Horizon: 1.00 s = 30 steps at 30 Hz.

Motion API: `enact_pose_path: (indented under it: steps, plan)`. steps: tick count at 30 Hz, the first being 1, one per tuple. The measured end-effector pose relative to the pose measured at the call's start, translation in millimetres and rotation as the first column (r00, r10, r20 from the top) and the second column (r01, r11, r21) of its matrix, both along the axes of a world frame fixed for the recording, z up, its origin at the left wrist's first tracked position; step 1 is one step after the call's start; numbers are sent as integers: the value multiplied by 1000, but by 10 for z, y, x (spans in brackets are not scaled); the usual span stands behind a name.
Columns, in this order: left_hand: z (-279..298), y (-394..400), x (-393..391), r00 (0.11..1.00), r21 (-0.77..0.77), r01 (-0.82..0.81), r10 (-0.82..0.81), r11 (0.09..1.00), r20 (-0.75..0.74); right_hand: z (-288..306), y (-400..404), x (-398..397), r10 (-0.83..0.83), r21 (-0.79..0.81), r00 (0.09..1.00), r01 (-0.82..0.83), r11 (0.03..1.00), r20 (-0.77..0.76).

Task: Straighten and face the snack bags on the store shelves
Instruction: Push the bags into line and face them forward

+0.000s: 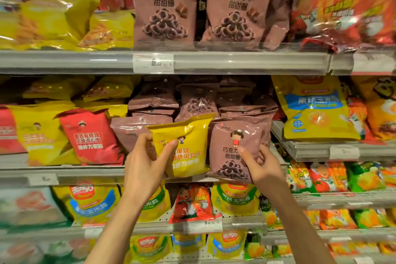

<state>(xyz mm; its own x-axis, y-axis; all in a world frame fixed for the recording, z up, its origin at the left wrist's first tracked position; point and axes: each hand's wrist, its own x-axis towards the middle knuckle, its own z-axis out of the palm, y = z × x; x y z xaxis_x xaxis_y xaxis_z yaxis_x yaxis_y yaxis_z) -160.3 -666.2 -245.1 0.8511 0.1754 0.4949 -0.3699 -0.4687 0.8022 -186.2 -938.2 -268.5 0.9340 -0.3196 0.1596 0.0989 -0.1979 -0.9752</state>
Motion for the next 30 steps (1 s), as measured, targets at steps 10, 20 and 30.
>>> enact_pose_path:
  steps: [10,20,30]
  plan:
    - [142,337,-68,998,-26,-53,53,998,14,181,453,397,-44,-147,999,48,988,29]
    - [124,493,1,1000,-74,-8,6,997,-25,-21,730,535,39,-269,999,-42,962,-16]
    - [79,479,-18,998,-136,31,-38,990,-49,5,569,503,101,-209,989,-122,970,-109]
